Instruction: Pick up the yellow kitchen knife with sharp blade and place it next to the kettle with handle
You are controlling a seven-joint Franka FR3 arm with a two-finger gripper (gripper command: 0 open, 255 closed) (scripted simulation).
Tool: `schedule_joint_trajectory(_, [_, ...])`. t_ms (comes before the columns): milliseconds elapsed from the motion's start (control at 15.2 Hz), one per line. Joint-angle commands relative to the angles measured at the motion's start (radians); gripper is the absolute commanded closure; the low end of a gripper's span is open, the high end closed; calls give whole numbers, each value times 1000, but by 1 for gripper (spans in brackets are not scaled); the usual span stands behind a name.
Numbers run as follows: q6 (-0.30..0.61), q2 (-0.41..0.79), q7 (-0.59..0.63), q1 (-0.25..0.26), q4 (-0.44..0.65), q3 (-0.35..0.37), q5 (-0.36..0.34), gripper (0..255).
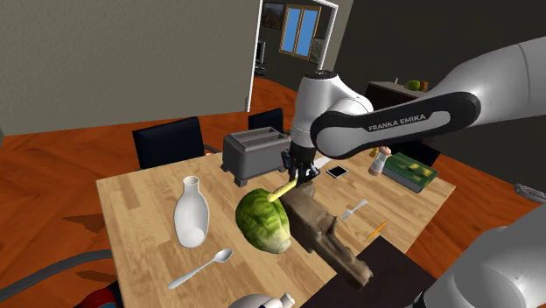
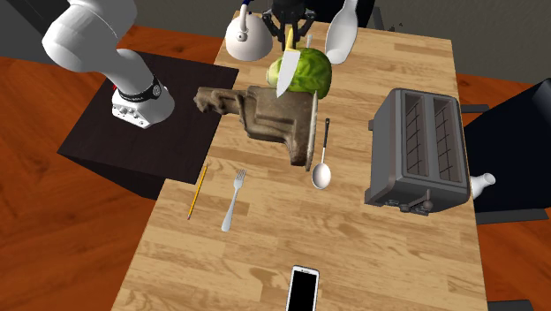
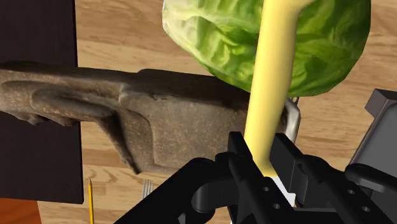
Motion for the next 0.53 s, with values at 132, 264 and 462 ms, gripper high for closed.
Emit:
schedule_joint_trajectory(132, [-26, 52, 116, 35, 58, 71, -14, 255])
schedule_joint_trajectory(264, [-42, 86, 174, 52, 96, 105, -28, 255])
schedule_joint_trajectory(462, [-70, 147, 265, 79, 162, 152, -58, 255])
